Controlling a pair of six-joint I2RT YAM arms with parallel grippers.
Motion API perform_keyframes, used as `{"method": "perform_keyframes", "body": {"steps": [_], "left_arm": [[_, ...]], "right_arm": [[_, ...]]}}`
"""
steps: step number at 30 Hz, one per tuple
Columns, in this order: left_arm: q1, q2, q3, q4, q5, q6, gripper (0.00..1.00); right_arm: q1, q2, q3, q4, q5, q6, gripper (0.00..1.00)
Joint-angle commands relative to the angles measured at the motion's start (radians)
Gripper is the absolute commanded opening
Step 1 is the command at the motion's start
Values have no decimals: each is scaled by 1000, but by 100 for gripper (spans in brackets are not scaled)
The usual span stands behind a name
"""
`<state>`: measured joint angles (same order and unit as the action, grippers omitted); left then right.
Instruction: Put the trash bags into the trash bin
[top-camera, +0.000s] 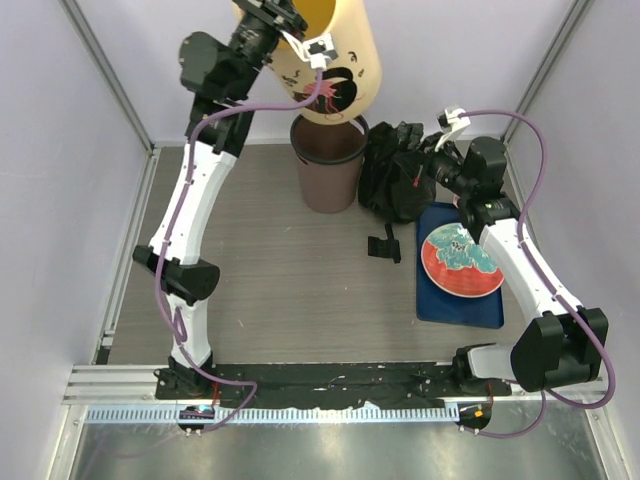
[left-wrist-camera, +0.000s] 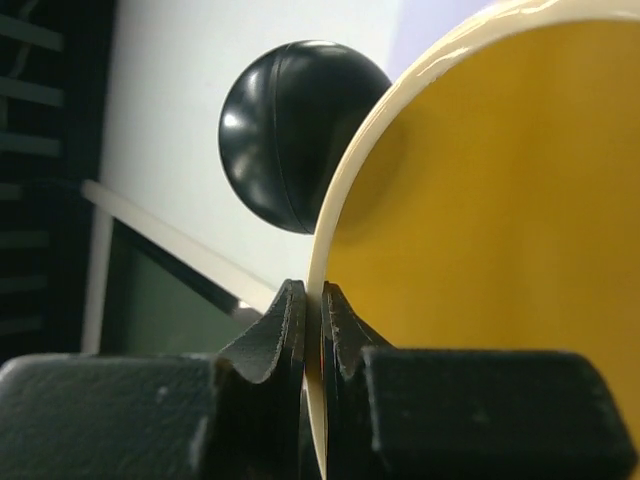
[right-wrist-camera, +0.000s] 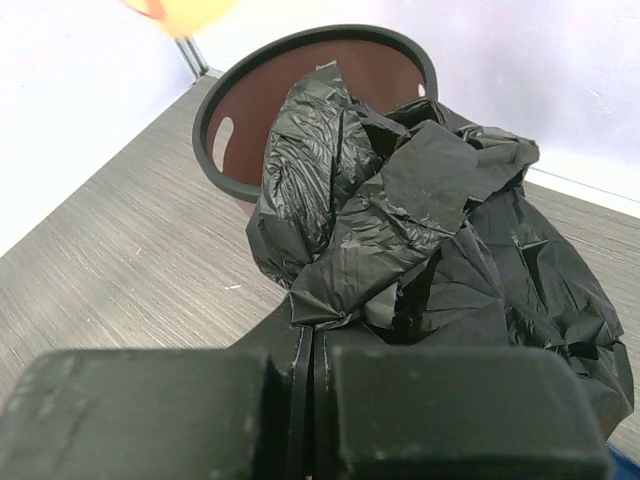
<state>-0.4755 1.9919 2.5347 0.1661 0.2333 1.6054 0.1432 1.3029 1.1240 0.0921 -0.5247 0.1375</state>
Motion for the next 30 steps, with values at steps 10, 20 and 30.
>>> {"method": "perform_keyframes", "body": {"steps": [10,20,30], "left_arm": [[280,-108,-114,68,-164,111,0],[520,-159,-706,460,-376,45,0],[548,-137,-1108,783,-434,28,7]], "right_arm": [[-19,-19,111,55,2,31,1],[-25,13,290,52,73,20,1],[-25,73,591,101,178,42,1]]}}
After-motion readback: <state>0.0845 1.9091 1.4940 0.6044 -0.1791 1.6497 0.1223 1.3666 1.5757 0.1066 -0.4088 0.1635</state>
